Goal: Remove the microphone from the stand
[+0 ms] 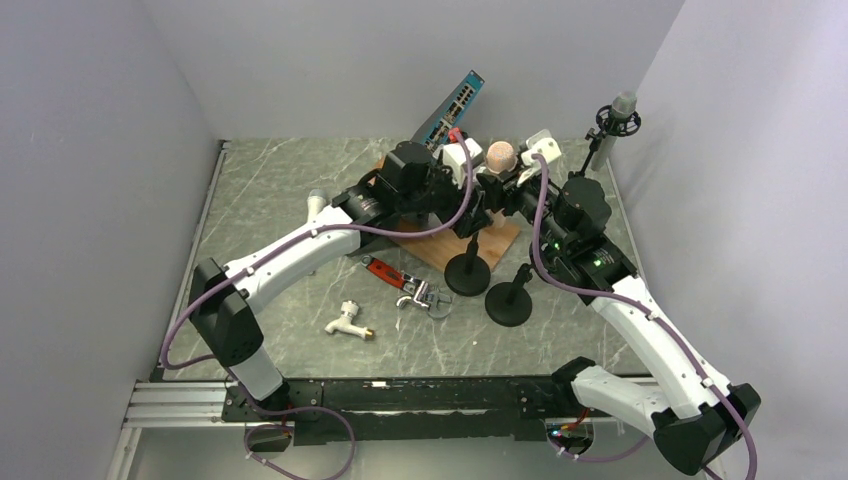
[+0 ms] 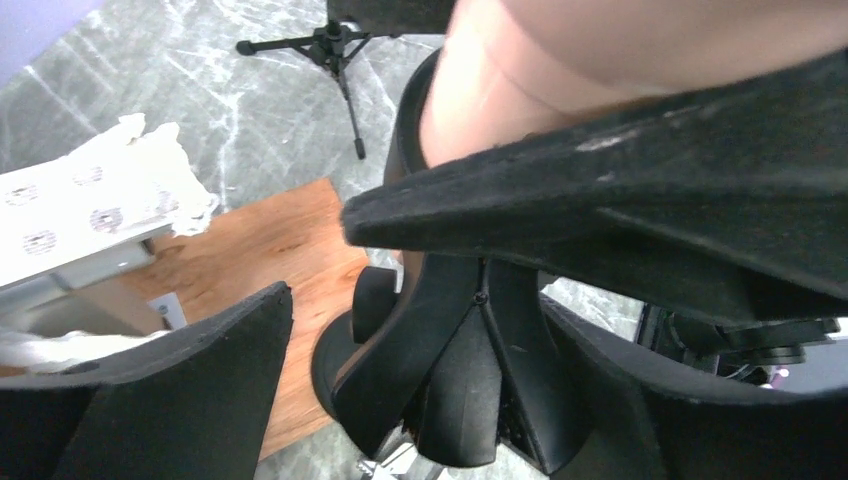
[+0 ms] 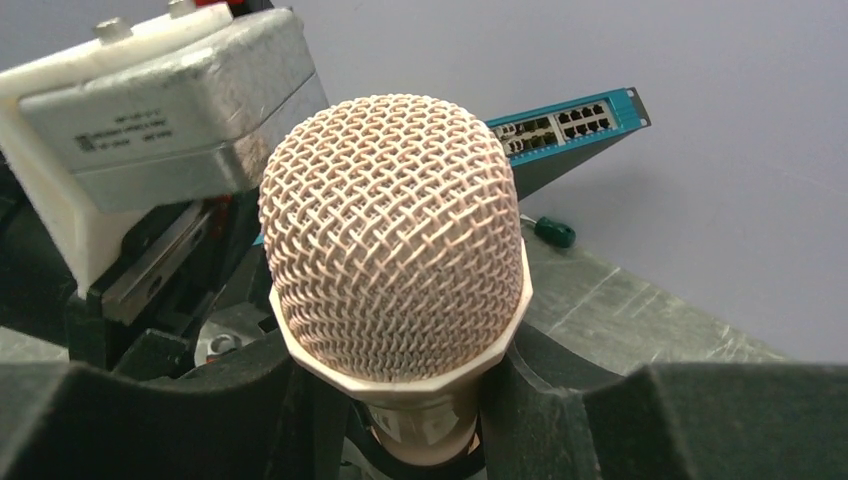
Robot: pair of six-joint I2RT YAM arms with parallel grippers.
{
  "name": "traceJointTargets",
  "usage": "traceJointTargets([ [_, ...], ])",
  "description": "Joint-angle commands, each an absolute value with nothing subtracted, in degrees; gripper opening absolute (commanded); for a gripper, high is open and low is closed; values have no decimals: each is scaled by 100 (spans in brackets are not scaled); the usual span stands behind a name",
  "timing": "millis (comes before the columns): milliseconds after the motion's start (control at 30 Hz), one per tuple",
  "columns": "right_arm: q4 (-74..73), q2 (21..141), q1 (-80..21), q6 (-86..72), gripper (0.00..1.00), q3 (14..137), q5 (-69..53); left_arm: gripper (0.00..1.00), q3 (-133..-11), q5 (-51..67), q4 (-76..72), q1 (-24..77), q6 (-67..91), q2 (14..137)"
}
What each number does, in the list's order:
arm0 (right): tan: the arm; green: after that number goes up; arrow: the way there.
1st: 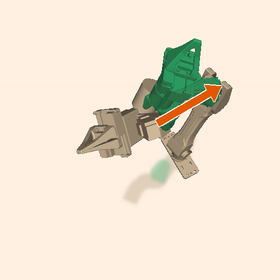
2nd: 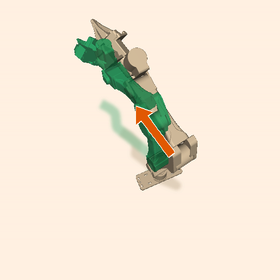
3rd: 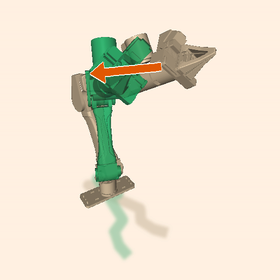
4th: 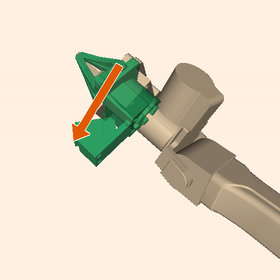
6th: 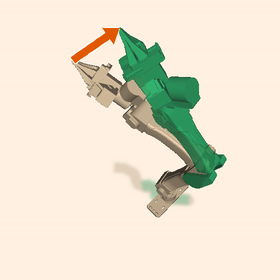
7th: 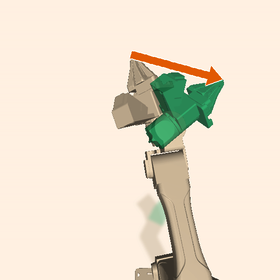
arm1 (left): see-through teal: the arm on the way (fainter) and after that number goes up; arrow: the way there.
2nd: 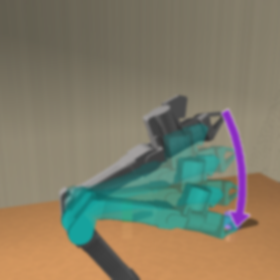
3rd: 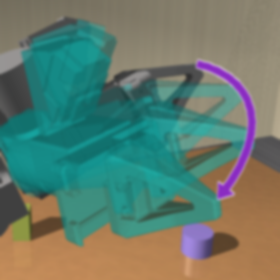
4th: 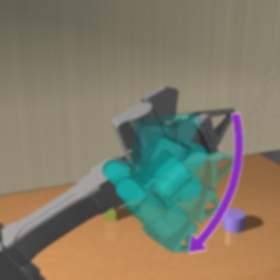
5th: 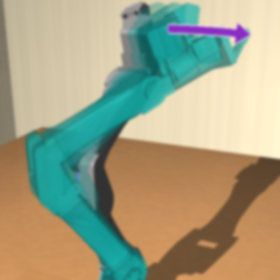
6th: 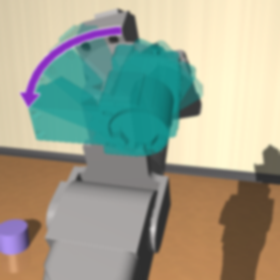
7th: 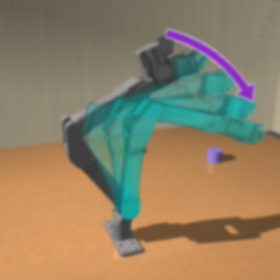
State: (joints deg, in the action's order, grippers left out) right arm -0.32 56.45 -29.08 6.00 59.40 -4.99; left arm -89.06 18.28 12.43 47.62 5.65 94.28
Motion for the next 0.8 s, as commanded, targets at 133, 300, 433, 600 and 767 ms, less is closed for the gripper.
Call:
traceJointTargets([
  [133, 557, 5493, -2930, 335, 0, 6133, -541, 0, -8933, 2001, 848, 4744, 555, 9420],
  [300, 433, 5612, -2935, 337, 0, 6612, -447, 0, -8812, 2041, 887, 4744, 493, 9378],
  [433, 374, 5836, -2934, 468, 0, 7306, -116, 0, -8668, 2105, 812, 4743, 530, 9357],
  [600, 218, 6255, -2936, 740, 0, 8341, 469, 0, -8677, 2068, 904, 4748, 502, 9352],
  [767, 206, 6315, -2936, 837, 0, 8965, 1218, 0, -8770, 2046, 1020, 4746, 440, 9336],
])
